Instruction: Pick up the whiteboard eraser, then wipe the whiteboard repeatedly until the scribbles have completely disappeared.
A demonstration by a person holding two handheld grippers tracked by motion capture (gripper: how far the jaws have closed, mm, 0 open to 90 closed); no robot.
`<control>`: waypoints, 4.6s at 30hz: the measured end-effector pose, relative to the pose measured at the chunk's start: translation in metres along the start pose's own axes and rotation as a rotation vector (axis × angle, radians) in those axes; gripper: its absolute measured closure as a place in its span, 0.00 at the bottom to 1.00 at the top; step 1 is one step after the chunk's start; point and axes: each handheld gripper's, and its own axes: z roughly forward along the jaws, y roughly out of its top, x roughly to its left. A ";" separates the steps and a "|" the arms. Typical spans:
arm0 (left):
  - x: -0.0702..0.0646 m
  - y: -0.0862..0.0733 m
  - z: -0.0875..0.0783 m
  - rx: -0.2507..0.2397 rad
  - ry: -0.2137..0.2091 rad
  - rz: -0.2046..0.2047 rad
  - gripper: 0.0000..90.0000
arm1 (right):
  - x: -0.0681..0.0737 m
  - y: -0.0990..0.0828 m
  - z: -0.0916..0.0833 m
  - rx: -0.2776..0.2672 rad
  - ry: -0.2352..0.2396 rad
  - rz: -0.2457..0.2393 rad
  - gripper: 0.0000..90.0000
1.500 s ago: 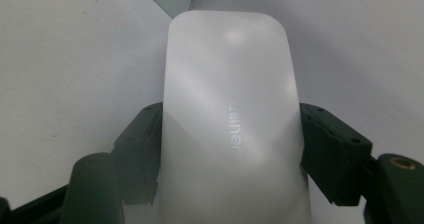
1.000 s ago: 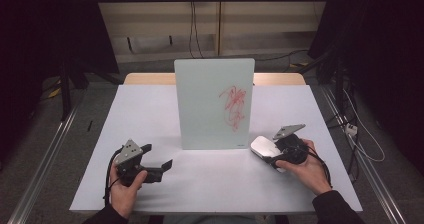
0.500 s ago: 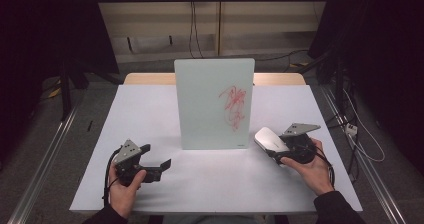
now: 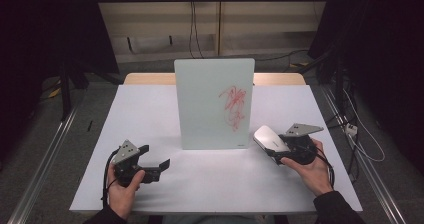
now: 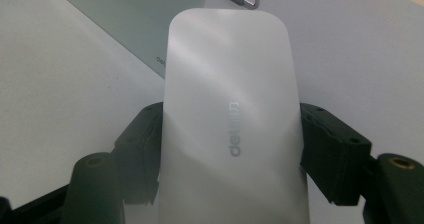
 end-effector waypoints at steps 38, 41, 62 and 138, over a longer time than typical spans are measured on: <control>0.001 0.000 0.000 0.008 -0.001 0.010 0.05 | 0.044 0.065 -0.003 -0.239 -0.122 -0.238 0.35; 0.000 0.000 0.000 0.009 0.000 0.009 0.05 | 0.044 0.074 -0.002 -0.273 -0.117 -0.265 0.35; 0.001 0.000 0.001 0.015 -0.008 0.004 0.05 | 0.045 0.137 0.008 -0.384 -0.178 -0.390 0.35; 0.001 -0.001 0.001 0.016 -0.006 0.001 0.05 | 0.055 0.131 0.027 -0.298 -0.198 -0.406 0.35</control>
